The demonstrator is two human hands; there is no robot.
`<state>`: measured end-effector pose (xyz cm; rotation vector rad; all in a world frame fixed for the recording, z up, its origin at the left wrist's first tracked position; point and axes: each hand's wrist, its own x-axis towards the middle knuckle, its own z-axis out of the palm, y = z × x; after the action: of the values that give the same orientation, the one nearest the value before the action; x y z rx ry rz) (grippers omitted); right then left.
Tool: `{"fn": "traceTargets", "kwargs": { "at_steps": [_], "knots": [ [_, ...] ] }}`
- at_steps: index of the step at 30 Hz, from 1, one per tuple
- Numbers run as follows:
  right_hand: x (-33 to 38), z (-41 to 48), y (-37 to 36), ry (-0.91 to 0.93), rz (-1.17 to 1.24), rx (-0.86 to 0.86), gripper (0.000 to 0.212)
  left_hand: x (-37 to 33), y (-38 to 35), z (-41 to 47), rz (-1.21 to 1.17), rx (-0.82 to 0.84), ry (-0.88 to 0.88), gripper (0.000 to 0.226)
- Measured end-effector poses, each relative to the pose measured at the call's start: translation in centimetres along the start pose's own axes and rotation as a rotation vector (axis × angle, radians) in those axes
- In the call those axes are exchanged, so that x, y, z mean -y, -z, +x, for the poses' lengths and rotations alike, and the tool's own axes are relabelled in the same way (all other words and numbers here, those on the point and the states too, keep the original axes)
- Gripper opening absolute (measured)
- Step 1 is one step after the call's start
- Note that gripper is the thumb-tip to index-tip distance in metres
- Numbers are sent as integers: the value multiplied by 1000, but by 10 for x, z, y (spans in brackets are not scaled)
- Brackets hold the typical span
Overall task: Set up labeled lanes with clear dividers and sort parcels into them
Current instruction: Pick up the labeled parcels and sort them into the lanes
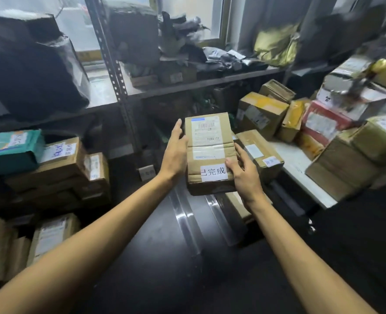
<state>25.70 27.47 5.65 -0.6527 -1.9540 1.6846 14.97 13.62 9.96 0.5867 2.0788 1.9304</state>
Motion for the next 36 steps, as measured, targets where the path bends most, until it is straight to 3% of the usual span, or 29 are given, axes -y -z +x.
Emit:
{"fn": "traceTargets", "kwargs": {
  "at_steps": [4,10,23,30,36],
  "knots": [
    [-5,6,42,-7,25,-31,48,0,-39,3,61,30,20,72],
    [-17,26,99,-9,36,-89,46,14,-98,20,186,108,-106,47],
    [-60,155,189,-87,64,-139,48,52,-226,133,146,153,-54,46],
    [-79,218,199,-116,90,-8,48,66,-247,172,192,71,26,46],
    [-78,264,178,-104,93,190,45,64,-238,187,244,-188,31,40]
  ]
}}
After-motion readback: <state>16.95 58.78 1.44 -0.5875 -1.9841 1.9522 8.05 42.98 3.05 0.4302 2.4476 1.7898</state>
